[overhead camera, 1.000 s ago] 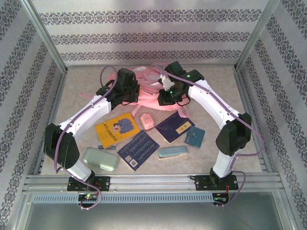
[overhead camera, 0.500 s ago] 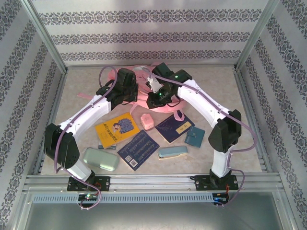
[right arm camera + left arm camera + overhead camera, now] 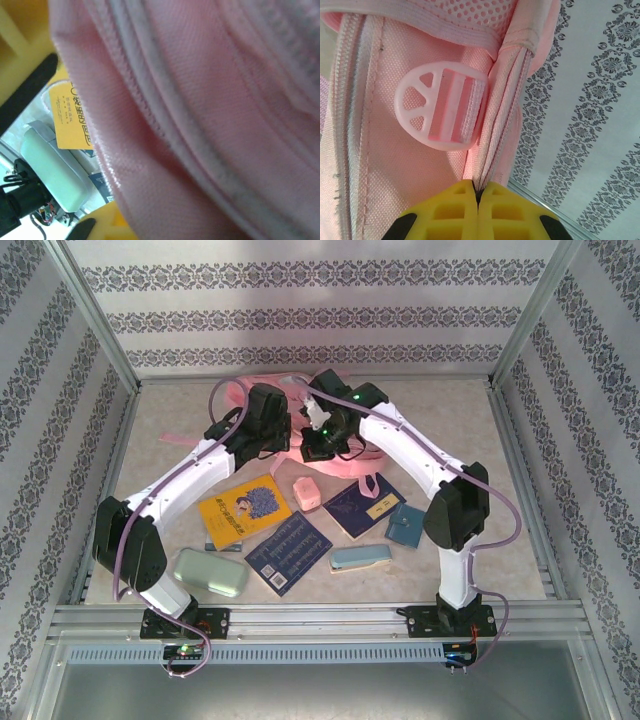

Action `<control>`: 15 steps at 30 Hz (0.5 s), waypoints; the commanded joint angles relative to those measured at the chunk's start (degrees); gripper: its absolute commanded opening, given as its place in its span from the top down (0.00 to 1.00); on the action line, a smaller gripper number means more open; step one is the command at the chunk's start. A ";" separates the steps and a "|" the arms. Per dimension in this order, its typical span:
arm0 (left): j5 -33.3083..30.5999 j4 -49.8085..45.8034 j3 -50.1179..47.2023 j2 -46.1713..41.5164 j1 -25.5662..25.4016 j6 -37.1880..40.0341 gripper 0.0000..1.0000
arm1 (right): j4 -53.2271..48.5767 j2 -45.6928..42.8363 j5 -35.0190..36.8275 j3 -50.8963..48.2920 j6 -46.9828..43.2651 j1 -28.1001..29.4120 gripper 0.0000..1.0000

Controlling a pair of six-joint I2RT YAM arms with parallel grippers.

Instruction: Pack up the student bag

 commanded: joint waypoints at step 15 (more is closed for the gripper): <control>10.91 -7.53 -5.53 -8.77 9.24 14.86 0.36 | 3.80 -6.34 1.57 -4.95 -7.65 -10.30 1.00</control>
